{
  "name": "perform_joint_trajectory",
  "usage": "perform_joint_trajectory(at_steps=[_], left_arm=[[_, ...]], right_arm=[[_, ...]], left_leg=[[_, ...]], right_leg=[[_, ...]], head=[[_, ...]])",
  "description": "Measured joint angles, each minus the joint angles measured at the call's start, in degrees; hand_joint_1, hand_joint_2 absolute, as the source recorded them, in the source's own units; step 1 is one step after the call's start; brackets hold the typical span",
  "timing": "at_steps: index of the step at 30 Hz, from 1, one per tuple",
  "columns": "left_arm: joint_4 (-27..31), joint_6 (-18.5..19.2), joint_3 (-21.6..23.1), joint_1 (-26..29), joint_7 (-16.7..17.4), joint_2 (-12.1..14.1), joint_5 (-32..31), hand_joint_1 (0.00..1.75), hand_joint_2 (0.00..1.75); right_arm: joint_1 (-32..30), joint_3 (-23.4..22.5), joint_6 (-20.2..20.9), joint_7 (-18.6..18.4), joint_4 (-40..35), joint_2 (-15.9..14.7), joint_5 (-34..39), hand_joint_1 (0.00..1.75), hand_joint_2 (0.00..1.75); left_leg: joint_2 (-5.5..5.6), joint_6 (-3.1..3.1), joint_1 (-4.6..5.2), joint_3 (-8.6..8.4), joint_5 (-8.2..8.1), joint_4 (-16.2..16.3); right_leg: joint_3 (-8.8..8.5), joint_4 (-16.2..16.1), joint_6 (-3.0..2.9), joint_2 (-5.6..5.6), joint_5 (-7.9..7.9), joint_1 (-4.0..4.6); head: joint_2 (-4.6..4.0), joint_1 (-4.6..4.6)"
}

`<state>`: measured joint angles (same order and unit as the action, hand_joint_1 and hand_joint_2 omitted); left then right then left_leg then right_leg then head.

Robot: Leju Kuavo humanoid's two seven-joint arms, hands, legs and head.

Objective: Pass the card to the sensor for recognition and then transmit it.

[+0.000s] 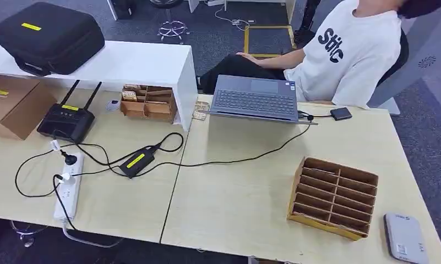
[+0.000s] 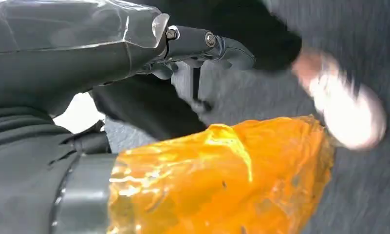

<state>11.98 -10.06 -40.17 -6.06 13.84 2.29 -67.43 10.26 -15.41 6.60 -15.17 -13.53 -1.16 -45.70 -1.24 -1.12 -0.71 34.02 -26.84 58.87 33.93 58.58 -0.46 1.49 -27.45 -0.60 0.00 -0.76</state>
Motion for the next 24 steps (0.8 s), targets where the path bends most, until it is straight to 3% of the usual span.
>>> perform_joint_trajectory(at_steps=[2,3,7,9,11,16,17,19,21,24], left_arm=[[0.0,0.2,0.0,-0.1,-0.4,-0.4,0.0,0.0,0.0],[0.0,2.4,0.0,-0.1,-0.6,-0.5,-0.3,0.0,0.0],[0.0,18.1,0.0,-0.2,-0.5,0.0,-0.3,0.0,0.0],[0.0,21.4,0.0,0.0,-0.2,0.6,-0.9,0.0,0.0],[0.0,19.0,0.0,0.1,-0.1,0.9,-1.2,0.0,0.0],[0.0,0.0,0.0,0.2,-0.1,0.0,0.0,0.0,0.0],[0.0,-0.2,0.0,0.1,-0.3,-0.1,0.0,0.0,0.0],[0.0,3.7,0.0,0.0,-0.6,-0.3,0.0,0.0,0.0],[0.0,11.4,0.0,-0.1,-0.7,-0.2,-0.1,0.0,0.0],[0.0,19.7,0.0,0.0,-0.6,0.4,-0.7,0.0,0.0]], right_arm=[[-0.5,0.0,-0.2,0.3,0.0,0.0,0.0,0.0,0.0],[-0.6,0.0,0.0,0.4,0.0,0.0,-0.1,0.0,0.0],[-0.2,0.0,2.2,0.4,0.0,0.0,-1.6,0.0,0.0],[0.4,0.1,3.0,0.0,0.0,0.0,-2.3,0.0,0.0],[0.9,0.1,2.8,-0.5,0.0,0.0,-2.1,0.0,0.0],[0.1,0.0,0.2,-0.2,0.0,0.0,0.0,0.0,0.0],[-0.2,0.0,-0.1,0.1,0.0,0.0,0.0,0.0,0.0],[-0.6,0.0,0.1,0.5,0.0,0.0,-0.2,0.0,0.0],[-0.5,0.0,1.2,0.7,0.0,0.0,-0.8,0.0,0.0],[0.1,0.0,2.6,0.1,0.0,0.0,-1.8,0.0,0.0]], left_leg=[[-0.01,0.0,0.0,0.01,0.0,0.0],[-0.03,0.0,0.0,0.02,-0.01,0.0],[-0.05,0.0,0.0,0.03,-0.01,0.0],[-0.05,0.01,0.0,0.01,0.0,0.0],[-0.03,0.01,0.0,-0.01,0.0,0.0],[-0.01,0.0,0.01,-0.01,0.0,0.0],[-0.01,0.0,0.01,0.0,0.0,0.0],[-0.02,0.0,0.01,0.02,0.0,0.0],[-0.05,0.0,0.0,0.03,0.0,0.0],[-0.05,0.01,0.0,0.03,0.0,0.0]], right_leg=[[0.0,0.0,0.0,-0.02,0.0,0.0],[0.0,0.0,0.0,-0.03,0.0,0.0],[0.0,0.0,0.0,-0.04,0.0,0.0],[0.01,0.0,0.0,-0.04,0.0,0.0],[0.0,0.0,0.0,-0.02,0.0,0.0],[0.0,0.0,0.0,0.0,0.0,-0.01],[0.0,0.0,0.0,-0.01,0.0,-0.01],[0.0,0.0,0.0,-0.03,0.0,0.0],[0.0,0.0,0.0,-0.04,0.0,0.0],[0.0,0.0,0.01,-0.04,0.0,0.0]], head=[[0.0,0.0],[0.0,0.0],[0.0,0.02],[0.0,0.02],[0.0,0.02],[0.0,0.0],[0.0,-0.02],[0.0,0.0],[0.0,0.0],[0.0,0.0]])
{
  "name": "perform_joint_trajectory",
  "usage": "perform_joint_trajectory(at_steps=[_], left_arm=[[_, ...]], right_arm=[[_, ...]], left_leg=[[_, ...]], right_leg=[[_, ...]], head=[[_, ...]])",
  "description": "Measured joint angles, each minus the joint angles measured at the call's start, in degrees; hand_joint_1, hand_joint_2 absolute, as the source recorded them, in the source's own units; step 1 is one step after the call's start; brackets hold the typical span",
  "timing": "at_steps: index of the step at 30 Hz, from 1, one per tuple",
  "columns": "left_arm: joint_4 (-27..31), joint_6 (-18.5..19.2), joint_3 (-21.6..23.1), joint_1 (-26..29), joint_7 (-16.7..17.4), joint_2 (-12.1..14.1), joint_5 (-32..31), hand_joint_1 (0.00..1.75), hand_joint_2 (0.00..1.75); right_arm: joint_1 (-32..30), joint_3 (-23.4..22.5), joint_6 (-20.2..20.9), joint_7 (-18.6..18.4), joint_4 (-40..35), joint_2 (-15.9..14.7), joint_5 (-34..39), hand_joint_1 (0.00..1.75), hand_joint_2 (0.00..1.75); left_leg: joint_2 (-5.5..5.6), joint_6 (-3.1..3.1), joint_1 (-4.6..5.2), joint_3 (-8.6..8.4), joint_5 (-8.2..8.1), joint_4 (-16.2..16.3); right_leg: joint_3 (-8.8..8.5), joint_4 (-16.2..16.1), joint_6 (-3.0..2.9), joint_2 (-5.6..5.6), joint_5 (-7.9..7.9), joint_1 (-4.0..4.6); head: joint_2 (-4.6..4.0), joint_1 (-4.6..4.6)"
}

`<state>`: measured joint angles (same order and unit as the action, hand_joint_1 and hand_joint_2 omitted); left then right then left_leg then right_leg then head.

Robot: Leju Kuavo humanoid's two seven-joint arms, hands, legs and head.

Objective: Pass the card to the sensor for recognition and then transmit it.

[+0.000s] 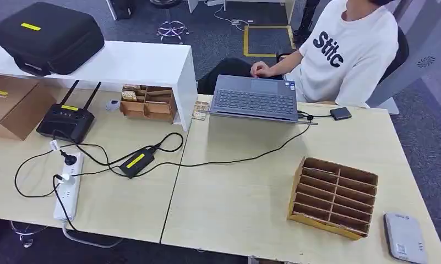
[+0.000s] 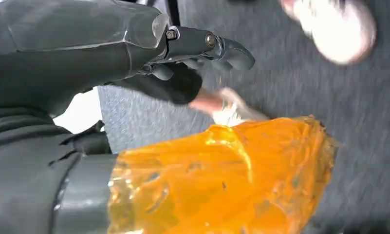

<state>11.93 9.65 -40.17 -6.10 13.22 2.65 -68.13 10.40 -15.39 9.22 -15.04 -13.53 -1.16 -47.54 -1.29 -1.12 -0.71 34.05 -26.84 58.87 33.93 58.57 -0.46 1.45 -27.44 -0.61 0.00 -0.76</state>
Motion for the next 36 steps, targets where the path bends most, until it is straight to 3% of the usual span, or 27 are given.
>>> perform_joint_trajectory(at_steps=[1,2,3,6,9,11,16,18,20,22,24,25,28,32,36], left_arm=[[0.0,0.8,0.0,0.1,0.1,0.3,-0.2,0.0,0.0],[0.0,-0.7,0.0,0.2,0.1,0.5,-0.6,0.0,0.0],[0.0,-3.4,0.0,0.3,-0.1,0.5,-0.9,0.0,0.0],[0.0,-17.1,0.0,0.5,-0.5,0.0,-1.0,0.0,0.0],[0.0,-23.5,0.0,0.3,-1.2,-0.7,0.5,0.0,0.0],[0.0,-21.4,0.0,0.2,-1.5,-1.2,0.1,0.0,0.0],[0.0,-4.6,0.1,0.1,-0.3,-0.5,-1.9,0.0,0.0],[0.0,-4.4,0.2,0.1,-0.3,-0.2,-2.4,0.0,0.0],[0.0,-10.8,0.3,0.2,-0.5,0.0,-2.7,0.0,0.0],[0.0,-20.5,0.3,0.3,-0.5,-0.4,-2.5,0.0,0.0],[0.0,-25.3,0.3,0.2,-1.2,-0.9,-0.4,0.0,0.0],[0.0,-25.9,0.1,0.2,-1.6,-1.2,0.4,0.0,0.0],[0.0,-19.9,0.0,0.2,-1.5,-1.5,-0.5,0.0,0.0],[0.0,-5.5,0.1,0.0,-0.2,-0.6,-2.6,0.0,0.0],[0.0,-4.3,0.8,0.1,-0.3,0.0,-3.6,0.0,0.0]], right_arm=[[0.3,0.0,0.3,-0.1,0.0,0.0,-0.3,0.0,0.0],[0.6,0.0,0.2,-0.5,0.0,0.0,-0.3,0.0,0.0],[0.6,0.0,-0.2,-0.6,0.0,0.0,0.1,0.0,0.0],[0.1,0.0,-2.0,-0.3,0.0,0.0,1.9,0.0,0.0],[-0.8,-0.2,-3.0,0.2,0.0,0.0,2.5,0.0,0.0],[-1.2,-0.3,-3.2,0.7,0.0,0.0,2.4,0.0,0.0],[-0.7,-0.3,-0.9,0.4,0.0,0.0,0.5,0.0,0.0],[-0.2,-0.3,-0.6,-0.1,0.0,0.0,0.6,0.0,0.0],[0.0,-0.3,-1.4,-0.3,0.0,0.0,1.1,0.0,0.0],[-0.4,-0.3,-2.5,-0.1,0.0,0.0,1.9,0.0,0.0],[-0.9,-0.5,-3.3,0.3,0.0,0.0,2.6,0.0,0.0],[-1.2,-0.5,-3.5,0.5,0.0,0.0,2.6,0.0,0.0],[-1.6,-0.5,-3.2,1.1,0.0,0.0,2.4,0.0,0.0],[-0.9,-0.5,-1.1,0.3,0.0,0.0,0.7,0.0,0.0],[0.0,-0.5,-0.7,0.0,0.0,0.0,0.5,0.0,0.0]], left_leg=[[0.0,0.0,0.0,-0.01,0.0,0.0],[0.0,0.0,0.0,-0.04,0.0,0.0],[0.01,0.0,0.0,-0.04,0.0,0.0],[0.04,0.0,0.0,-0.04,0.0,0.0],[0.03,0.0,0.0,-0.02,0.0,0.0],[0.03,0.0,0.0,-0.01,-0.01,0.0],[0.0,0.0,0.0,0.0,-0.01,0.0],[0.0,0.0,0.0,-0.03,0.0,0.0],[0.03,0.0,0.0,-0.03,0.0,0.0],[0.04,0.0,0.0,-0.03,0.0,0.0],[0.03,-0.01,0.0,-0.02,-0.01,0.0],[0.03,0.0,0.0,-0.01,-0.01,0.0],[0.01,0.0,0.0,0.01,-0.01,0.0],[0.0,0.01,0.0,0.0,-0.02,0.0],[0.03,0.0,0.0,-0.02,0.0,0.0]], right_leg=[[0.0,0.0,0.0,0.0,0.0,0.0],[0.0,0.0,0.0,0.0,0.0,0.0],[0.0,0.0,0.0,0.02,0.0,0.0],[0.0,0.0,0.0,0.03,0.0,0.0],[0.0,0.0,0.0,0.01,-0.01,0.0],[0.0,0.0,0.0,0.01,-0.01,0.0],[0.01,0.0,0.0,-0.01,0.0,0.0],[0.01,0.0,0.0,0.0,0.0,0.0],[0.01,0.0,0.0,0.04,0.0,0.0],[0.01,0.0,0.0,0.04,0.0,0.0],[0.01,0.0,0.0,0.02,-0.01,0.0],[0.01,0.0,0.0,0.02,-0.01,0.0],[0.01,0.0,0.0,-0.01,-0.01,0.0],[0.01,0.0,0.0,-0.01,0.0,0.0],[0.0,0.0,0.0,0.03,0.0,0.0]], head=[[0.0,0.02],[0.0,0.0],[0.0,0.0],[0.0,0.02],[0.0,0.0],[0.0,0.0],[0.0,0.02],[0.0,-0.02],[0.0,0.0],[0.0,0.0],[0.0,0.0],[0.0,0.0],[0.0,0.02],[0.0,0.02],[0.0,0.0]])
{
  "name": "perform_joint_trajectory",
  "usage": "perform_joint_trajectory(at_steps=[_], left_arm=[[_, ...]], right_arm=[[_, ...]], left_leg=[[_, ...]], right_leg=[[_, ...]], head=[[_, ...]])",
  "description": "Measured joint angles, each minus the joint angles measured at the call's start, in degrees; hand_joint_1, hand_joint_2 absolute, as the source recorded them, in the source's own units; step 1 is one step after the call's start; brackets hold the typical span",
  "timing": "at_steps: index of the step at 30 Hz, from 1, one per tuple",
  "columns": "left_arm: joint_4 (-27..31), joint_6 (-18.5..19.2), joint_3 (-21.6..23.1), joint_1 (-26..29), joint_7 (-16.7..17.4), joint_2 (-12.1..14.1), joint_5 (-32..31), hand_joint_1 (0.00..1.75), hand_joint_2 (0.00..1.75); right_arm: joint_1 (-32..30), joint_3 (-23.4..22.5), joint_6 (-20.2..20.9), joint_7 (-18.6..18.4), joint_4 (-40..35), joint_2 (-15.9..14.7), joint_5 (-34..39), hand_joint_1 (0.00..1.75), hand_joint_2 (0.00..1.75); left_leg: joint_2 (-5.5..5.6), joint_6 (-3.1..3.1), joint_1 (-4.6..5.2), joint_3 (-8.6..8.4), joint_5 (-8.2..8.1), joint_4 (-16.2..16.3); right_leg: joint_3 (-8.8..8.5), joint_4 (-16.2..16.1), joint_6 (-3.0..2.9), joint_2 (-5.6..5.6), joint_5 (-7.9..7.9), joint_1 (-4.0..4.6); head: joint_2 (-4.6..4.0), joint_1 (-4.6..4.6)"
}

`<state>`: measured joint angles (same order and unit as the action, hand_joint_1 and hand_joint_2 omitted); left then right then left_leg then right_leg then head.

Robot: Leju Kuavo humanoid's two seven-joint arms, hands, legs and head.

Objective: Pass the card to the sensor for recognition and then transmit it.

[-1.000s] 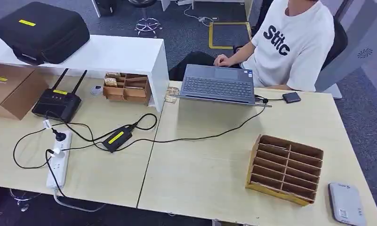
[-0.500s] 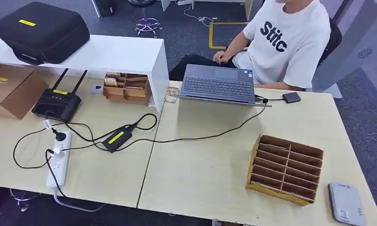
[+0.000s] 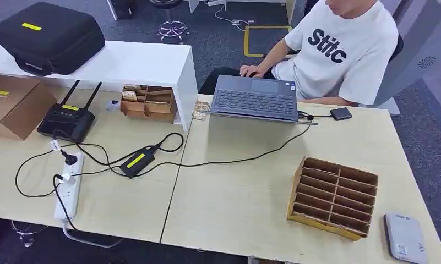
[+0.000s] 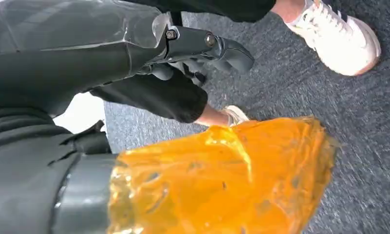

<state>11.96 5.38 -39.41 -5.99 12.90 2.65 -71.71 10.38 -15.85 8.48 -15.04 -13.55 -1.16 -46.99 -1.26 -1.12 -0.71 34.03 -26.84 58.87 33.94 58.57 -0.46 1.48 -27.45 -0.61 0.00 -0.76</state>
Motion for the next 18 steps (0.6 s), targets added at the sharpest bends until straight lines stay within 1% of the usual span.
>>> perform_joint_trajectory(at_steps=[4,5,6,7,8,9,10,11,13,14,15,16,18], left_arm=[[0.0,-0.2,0.3,0.0,0.0,0.2,-0.1,0.0,0.0],[0.0,-1.8,0.4,0.0,-0.4,0.2,-0.2,0.0,0.0],[0.0,-5.4,0.5,0.1,-1.1,0.1,0.1,0.0,0.0],[0.0,-13.1,0.5,0.2,-2.0,-0.2,1.3,0.0,0.0],[0.0,-18.6,0.5,0.1,-2.7,-0.6,2.4,0.0,1.75],[0.0,-23.6,0.1,0.0,-3.5,-1.0,4.1,0.0,1.75],[0.0,-25.0,-0.2,-0.1,-3.7,-1.3,4.5,0.0,1.75],[0.0,-22.9,-0.4,-0.1,-3.4,-1.4,3.9,0.0,1.75],[0.0,-13.0,-0.4,-0.3,-1.9,-1.3,2.3,0.0,1.75],[0.0,-6.7,-0.3,-0.3,-1.4,-1.0,1.7,0.0,1.75],[0.0,-2.2,-0.3,-0.3,-1.2,-0.9,1.6,0.0,1.75],[-0.1,-0.6,-0.3,-0.2,-1.1,-0.7,1.5,0.0,1.75],[-0.1,0.8,-0.3,-0.2,-0.9,0.0,1.3,0.0,1.75]], right_arm=[[0.2,0.0,0.0,0.0,0.0,0.0,0.0,0.0,0.0],[0.2,0.0,-0.2,0.0,0.0,0.0,0.2,0.0,0.0],[0.0,0.0,-0.9,0.0,0.0,0.0,0.9,0.0,0.0],[-0.3,0.0,-1.9,0.2,0.0,0.0,1.8,0.0,0.0],[-0.6,-0.1,-2.5,0.5,0.0,0.0,2.3,0.0,0.0],[-1.0,-0.2,-2.9,0.9,0.0,0.0,2.5,0.0,0.0],[-1.4,-0.3,-3.1,1.2,0.0,0.0,2.6,0.0,0.0],[-1.6,-0.4,-3.0,1.4,0.0,0.0,2.5,0.0,0.0],[-1.7,-0.4,-1.8,1.6,0.0,0.0,1.3,0.0,0.0],[-1.5,-0.4,-1.1,1.4,0.0,0.0,0.8,0.0,0.0],[-1.2,-0.4,-0.5,1.0,0.0,0.0,0.5,0.0,0.0],[-0.8,-0.3,-0.2,0.7,0.0,0.0,0.4,0.0,0.0],[-0.2,-0.3,0.2,0.5,0.0,0.0,0.0,0.0,0.0]], left_leg=[[-0.01,0.0,0.0,0.0,0.0,0.0],[-0.02,0.0,0.0,-0.01,0.0,0.0],[-0.02,0.0,0.0,-0.01,0.0,0.0],[-0.01,0.0,0.0,0.0,0.0,0.0],[0.02,0.0,0.0,0.01,-0.01,0.0],[0.02,0.01,0.02,0.01,-0.02,0.0],[0.02,0.01,0.03,0.02,-0.02,0.0],[0.0,0.01,0.03,0.03,-0.03,0.0],[-0.01,0.01,0.03,0.04,-0.03,0.0],[-0.04,0.01,0.02,0.03,-0.03,0.0],[-0.06,0.01,0.0,0.03,-0.02,0.0],[-0.06,0.02,-0.01,0.03,-0.02,0.0],[-0.01,0.02,0.01,0.01,-0.01,0.0]], right_leg=[[0.0,0.0,0.0,-0.02,0.0,0.0],[0.02,0.0,0.0,-0.02,0.0,0.0],[0.02,0.0,0.0,-0.02,0.0,0.0],[0.02,0.0,0.0,-0.01,-0.01,0.0],[0.01,0.0,0.01,0.0,-0.01,0.0],[0.01,0.0,0.01,0.01,-0.01,-0.02],[0.0,0.0,0.01,0.0,-0.01,-0.03],[0.01,0.0,0.01,-0.01,-0.01,-0.03],[0.0,0.0,0.01,-0.02,-0.01,-0.03],[0.01,0.0,0.01,-0.04,-0.01,-0.01],[0.01,0.0,0.01,-0.06,0.0,0.0],[0.02,0.0,0.01,-0.06,0.0,0.0],[0.0,0.0,0.01,0.0,0.0,-0.02]], head=[[0.0,0.0],[0.0,0.0],[0.0,0.0],[0.0,0.0],[0.0,0.0],[0.0,0.0],[0.0,0.0],[0.0,0.0],[0.0,0.0],[0.0,0.0],[0.0,0.04],[0.0,0.02],[0.0,0.0]])
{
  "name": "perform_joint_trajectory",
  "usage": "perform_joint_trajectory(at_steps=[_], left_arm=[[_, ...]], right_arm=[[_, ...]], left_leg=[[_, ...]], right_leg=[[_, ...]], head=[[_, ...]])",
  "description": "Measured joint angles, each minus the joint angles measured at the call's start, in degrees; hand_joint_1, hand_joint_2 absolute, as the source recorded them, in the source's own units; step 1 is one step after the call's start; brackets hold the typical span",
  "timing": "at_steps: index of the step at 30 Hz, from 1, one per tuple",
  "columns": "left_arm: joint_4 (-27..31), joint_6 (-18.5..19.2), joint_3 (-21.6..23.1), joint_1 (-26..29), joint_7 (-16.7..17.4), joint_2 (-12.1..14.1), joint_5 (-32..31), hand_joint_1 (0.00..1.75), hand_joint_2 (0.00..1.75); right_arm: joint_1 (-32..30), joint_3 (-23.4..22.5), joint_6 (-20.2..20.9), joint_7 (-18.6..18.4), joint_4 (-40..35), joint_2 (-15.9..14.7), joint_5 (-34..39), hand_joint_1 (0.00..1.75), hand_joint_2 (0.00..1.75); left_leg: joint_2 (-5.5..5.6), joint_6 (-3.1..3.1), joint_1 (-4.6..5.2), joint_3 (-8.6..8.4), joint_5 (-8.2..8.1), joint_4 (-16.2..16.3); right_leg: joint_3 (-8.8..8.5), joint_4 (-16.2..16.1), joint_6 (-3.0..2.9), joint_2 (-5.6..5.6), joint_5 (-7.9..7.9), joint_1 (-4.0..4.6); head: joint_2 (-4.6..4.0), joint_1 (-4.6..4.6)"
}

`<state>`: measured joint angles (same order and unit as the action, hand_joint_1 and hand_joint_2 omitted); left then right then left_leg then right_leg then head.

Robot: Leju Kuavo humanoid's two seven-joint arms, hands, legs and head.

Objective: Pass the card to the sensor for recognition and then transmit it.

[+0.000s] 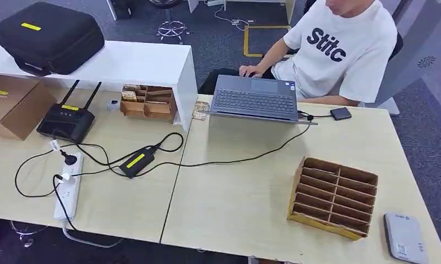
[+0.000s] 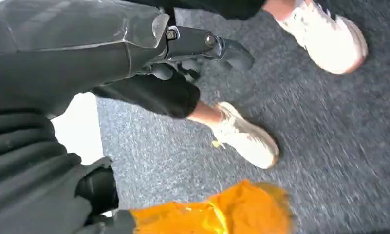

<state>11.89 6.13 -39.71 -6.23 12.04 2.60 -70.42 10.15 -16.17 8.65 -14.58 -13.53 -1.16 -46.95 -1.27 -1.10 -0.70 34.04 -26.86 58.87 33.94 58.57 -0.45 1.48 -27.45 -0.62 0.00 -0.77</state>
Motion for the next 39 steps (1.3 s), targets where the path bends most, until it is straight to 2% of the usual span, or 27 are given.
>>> perform_joint_trajectory(at_steps=[1,2,3,4,5,7,8,9,12,13,14,15,17,18,19,21,22,23,27,28,29,30,32,34,36,37,39], left_arm=[[0.0,1.0,0.0,0.0,0.4,0.2,-0.1,0.0,0.0],[0.0,0.6,0.0,0.1,1.0,0.5,-0.3,0.0,0.0],[0.0,-2.8,0.0,0.2,1.5,0.5,-0.4,0.0,0.0],[0.1,-7.7,0.0,0.3,1.5,0.2,0.0,0.0,0.0],[0.1,-14.7,-0.1,0.3,1.4,-0.3,1.1,0.0,0.0],[0.1,-21.7,-0.6,0.1,0.6,-0.9,2.8,0.0,0.0],[0.1,-20.9,-0.7,0.0,0.4,-1.1,2.7,0.0,0.0],[0.1,-18.0,-0.7,-0.1,0.2,-1.1,1.9,0.0,0.0],[0.0,-2.9,-0.5,-0.2,0.3,-0.8,0.0,0.0,0.0],[0.0,-2.6,-0.4,0.0,0.4,-0.7,-0.4,0.0,0.0],[0.0,-4.2,-0.4,0.0,0.7,-0.6,-0.6,0.0,0.0],[0.1,-7.7,-0.4,0.0,0.9,-0.5,-0.5,0.0,0.0],[0.1,-19.5,-0.4,0.0,0.9,-0.9,0.8,0.0,0.0],[0.1,-22.3,-0.4,0.0,0.8,-1.1,1.5,0.0,1.75],[0.1,-23.1,-0.5,-0.1,0.8,-1.2,2.0,0.0,1.75],[0.1,-21.7,-0.5,-0.1,0.8,-1.3,2.2,0.0,1.75],[0.1,-19.6,-0.5,-0.1,0.8,-1.5,2.0,0.0,0.0],[0.0,-16.9,-0.5,-0.1,0.8,-1.6,1.7,0.0,0.0],[0.0,-1.4,-0.4,-0.1,0.8,-0.4,-0.4,0.0,0.0],[0.0,-1.3,-0.4,0.0,0.8,-0.3,-0.6,0.0,0.0],[0.0,-3.2,-0.4,0.0,0.8,-0.2,-0.8,0.0,0.0],[0.0,-6.4,-0.4,0.1,0.9,-0.2,-0.8,0.0,0.0],[0.0,-16.0,-0.4,0.1,1.1,-0.5,-0.3,0.0,0.0],[0.0,-20.3,-0.4,0.0,0.9,-0.9,1.4,0.0,0.0],[0.0,-20.4,-0.5,0.0,0.8,-1.2,2.0,0.0,0.0],[0.0,-18.7,-0.5,0.0,0.8,-1.4,1.6,0.0,0.0],[0.0,-12.6,-0.5,0.0,0.8,-1.4,0.5,0.0,0.0]], right_arm=[[0.3,0.1,0.1,-0.3,0.0,0.0,-0.2,0.0,0.0],[0.4,0.2,0.1,-0.5,0.0,0.0,-0.1,0.0,0.0],[0.4,0.3,-0.5,-0.6,0.0,0.0,0.3,0.0,0.0],[0.3,0.3,-1.4,-0.7,0.0,0.0,0.9,0.0,0.0],[0.1,0.3,-2.2,-0.6,0.0,0.0,1.4,0.0,0.0],[-0.5,0.2,-2.8,-0.2,0.0,0.0,2.0,0.0,0.0],[-0.7,0.2,-2.9,0.0,0.0,0.0,2.0,0.0,0.0],[-0.9,0.2,-2.7,0.3,0.0,0.0,1.7,0.0,0.0],[-0.5,0.3,-0.8,0.2,0.0,0.0,0.4,0.0,0.0],[-0.3,0.3,-0.6,-0.2,0.0,0.0,0.1,0.0,0.0],[-0.1,0.3,-0.8,-0.5,0.0,0.0,0.2,0.0,0.0],[-0.1,0.3,-1.2,-0.7,0.0,0.0,0.7,0.0,0.0],[-0.4,0.3,-2.4,-0.6,0.0,0.0,1.9,0.0,0.0],[-0.6,0.3,-2.7,-0.3,0.0,0.0,2.1,0.0,0.0],[-0.8,0.3,-3.0,-0.2,0.0,0.0,2.2,0.0,0.0],[-1.1,0.3,-3.2,0.2,0.0,0.0,2.2,0.0,0.0],[-1.2,0.3,-3.1,0.3,0.0,0.0,1.9,0.0,0.0],[-1.1,0.3,-2.7,0.3,0.0,0.0,1.8,0.0,0.0],[-0.3,0.4,-0.4,-0.3,0.0,0.0,0.0,0.0,0.0],[-0.1,0.4,-0.3,-0.5,0.0,0.0,0.0,0.0,0.0],[0.1,0.4,-0.5,-0.5,0.0,0.0,0.1,0.0,0.0],[0.1,0.3,-0.9,-0.7,0.0,0.0,0.5,0.0,0.0],[-0.2,0.3,-2.1,-0.6,0.0,0.0,1.4,0.0,0.0],[-0.6,0.3,-2.6,-0.2,0.0,0.0,2.0,0.0,0.0],[-1.0,0.3,-3.0,0.1,0.0,0.0,2.0,0.0,0.0],[-1.1,0.3,-3.0,0.3,0.0,0.0,1.9,0.0,0.0],[-1.1,0.3,-2.3,0.3,0.0,0.0,1.5,0.0,0.0]], left_leg=[[0.01,0.0,0.0,-0.01,0.0,0.0],[0.0,-0.02,-0.01,-0.02,0.02,0.0],[0.0,-0.02,-0.01,-0.03,0.02,0.0],[0.0,-0.02,-0.02,-0.03,0.02,0.0],[0.02,-0.02,-0.02,-0.02,0.02,0.0],[0.04,-0.02,0.01,-0.01,0.01,0.0],[0.03,-0.02,0.01,0.0,0.01,0.0],[0.03,-0.02,0.01,0.01,0.0,0.0],[-0.02,-0.02,-0.01,0.01,0.0,0.0],[-0.02,-0.01,-0.02,0.01,0.01,0.0],[-0.02,-0.01,-0.02,-0.01,0.01,0.0],[-0.01,-0.01,0.0,-0.01,0.01,0.0],[0.06,-0.01,0.0,-0.01,0.01,0.0],[0.07,-0.01,0.0,-0.01,0.01,0.0],[0.05,-0.02,0.0,-0.01,0.01,0.0],[0.05,-0.01,0.0,0.0,0.01,0.0],[0.05,-0.01,0.0,0.01,0.01,0.0],[0.04,-0.01,-0.01,0.02,0.01,0.0],[0.03,-0.01,0.0,0.01,0.01,0.0],[0.03,-0.01,-0.01,0.0,0.01,0.0],[0.04,-0.01,-0.01,-0.01,0.01,0.0],[0.05,-0.01,-0.01,-0.01,0.01,0.0],[0.06,-0.02,0.0,-0.01,0.01,0.0],[0.05,-0.02,0.0,0.0,0.01,0.0],[0.04,-0.02,0.0,0.01,0.01,0.0],[0.04,-0.02,0.0,0.01,0.01,0.0],[0.04,-0.01,0.0,0.02,0.0,0.0]], right_leg=[[0.0,0.0,0.0,0.0,0.0,0.0],[0.01,0.0,0.0,-0.01,0.0,0.01],[0.01,0.0,-0.01,-0.02,0.0,0.01],[0.02,0.0,-0.01,-0.01,0.0,0.02],[0.0,0.0,-0.01,0.0,0.0,0.02],[-0.01,0.0,0.0,0.01,-0.01,-0.01],[-0.01,0.0,0.0,-0.01,-0.01,-0.01],[-0.01,0.0,0.0,-0.01,0.0,-0.01],[0.0,0.0,0.0,-0.04,0.0,0.01],[0.01,0.0,0.0,-0.06,0.0,0.02],[0.01,0.0,0.0,-0.06,0.0,0.02],[0.01,0.0,0.0,-0.03,0.0,0.0],[-0.01,0.0,0.0,0.05,0.0,-0.01],[-0.01,0.0,0.0,0.04,0.0,-0.01],[-0.01,0.0,0.0,0.02,0.0,-0.01],[-0.01,0.0,0.0,0.0,0.0,0.0],[-0.01,0.0,0.0,0.0,0.0,0.0],[-0.01,0.0,0.0,0.0,0.0,0.01],[-0.01,0.0,0.0,-0.01,0.0,0.01],[0.0,0.0,0.0,-0.01,0.0,0.01],[0.0,0.0,0.0,0.02,0.0,0.01],[0.0,0.0,0.0,0.03,0.0,0.01],[-0.01,0.0,0.0,0.03,0.0,0.0],[-0.01,0.0,0.0,0.02,0.0,0.0],[-0.01,0.0,0.0,0.0,0.0,0.0],[-0.01,0.0,0.0,0.0,0.0,0.0],[-0.01,0.0,0.0,0.0,0.0,0.0]], head=[[0.0,0.0],[0.0,-0.02],[0.0,0.0],[0.0,0.0],[0.0,0.02],[0.0,0.0],[0.0,0.0],[0.0,0.02],[0.0,0.04],[0.0,0.02],[0.0,0.02],[0.0,0.0],[0.0,0.02],[0.0,-0.02],[0.0,0.0],[0.0,0.02],[0.0,0.0],[0.0,0.02],[0.0,0.02],[0.0,-0.02],[0.0,0.02],[0.0,0.0],[0.0,0.0],[0.0,0.0],[0.0,0.0],[0.0,0.02],[0.0,0.0]])
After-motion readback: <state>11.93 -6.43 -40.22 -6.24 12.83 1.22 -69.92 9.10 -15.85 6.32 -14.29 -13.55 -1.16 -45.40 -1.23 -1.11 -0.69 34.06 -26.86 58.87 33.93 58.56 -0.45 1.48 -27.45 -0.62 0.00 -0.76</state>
